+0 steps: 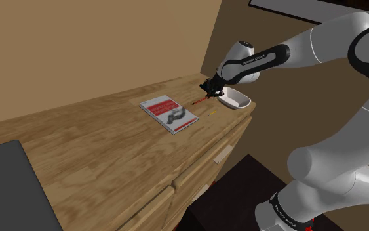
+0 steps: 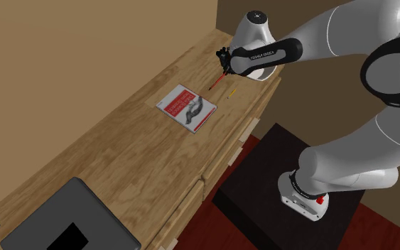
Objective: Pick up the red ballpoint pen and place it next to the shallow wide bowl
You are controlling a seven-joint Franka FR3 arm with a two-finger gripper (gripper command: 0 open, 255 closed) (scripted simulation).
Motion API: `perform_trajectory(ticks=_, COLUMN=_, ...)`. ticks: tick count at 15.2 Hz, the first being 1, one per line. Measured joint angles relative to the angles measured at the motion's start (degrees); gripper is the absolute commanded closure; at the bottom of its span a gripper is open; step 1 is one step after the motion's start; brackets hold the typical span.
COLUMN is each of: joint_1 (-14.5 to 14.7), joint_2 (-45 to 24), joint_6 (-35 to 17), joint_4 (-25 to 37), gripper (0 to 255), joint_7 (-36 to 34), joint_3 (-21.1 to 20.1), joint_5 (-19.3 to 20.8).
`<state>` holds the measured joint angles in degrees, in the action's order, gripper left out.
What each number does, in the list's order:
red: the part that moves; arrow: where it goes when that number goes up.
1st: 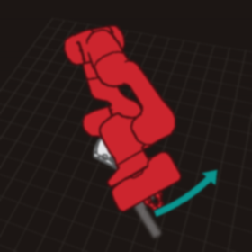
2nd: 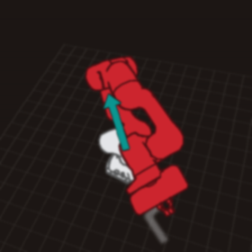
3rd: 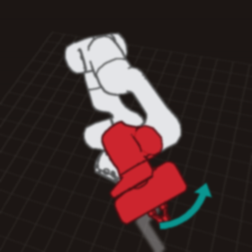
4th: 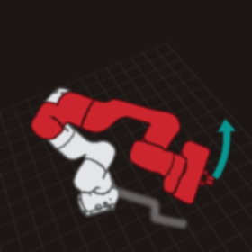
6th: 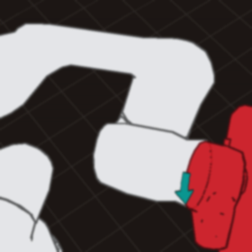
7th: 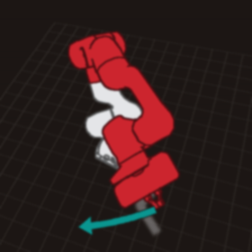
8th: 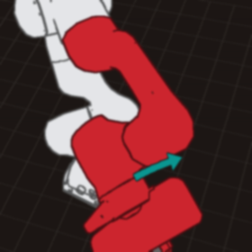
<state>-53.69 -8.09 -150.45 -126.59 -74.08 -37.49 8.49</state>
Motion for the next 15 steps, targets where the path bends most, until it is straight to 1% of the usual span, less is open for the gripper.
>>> perform_trajectory(ticks=3, joint_1=0.47, joint_2=-1.3, joint_6=-1.25, joint_4=-0.25, gripper=255, joint_7=-1.18, joint_3=0.55, joint_5=1.67)
perform_trajectory(ticks=8, joint_1=0.55, joint_2=-1.49, joint_6=-1.45, joint_4=-0.28, gripper=255, joint_7=-1.36, joint_3=0.64, joint_5=1.93)
perform_trajectory(ticks=9, joint_1=0.55, joint_2=-1.49, joint_6=-1.45, joint_4=-0.28, gripper=0, joint_7=-1.36, joint_3=0.64, joint_5=1.93)
perform_trajectory(ticks=15, joint_1=0.55, joint_2=-1.49, joint_6=-1.45, joint_4=-0.28, gripper=0, joint_7=-1.36, joint_3=0.64, joint_5=1.93)
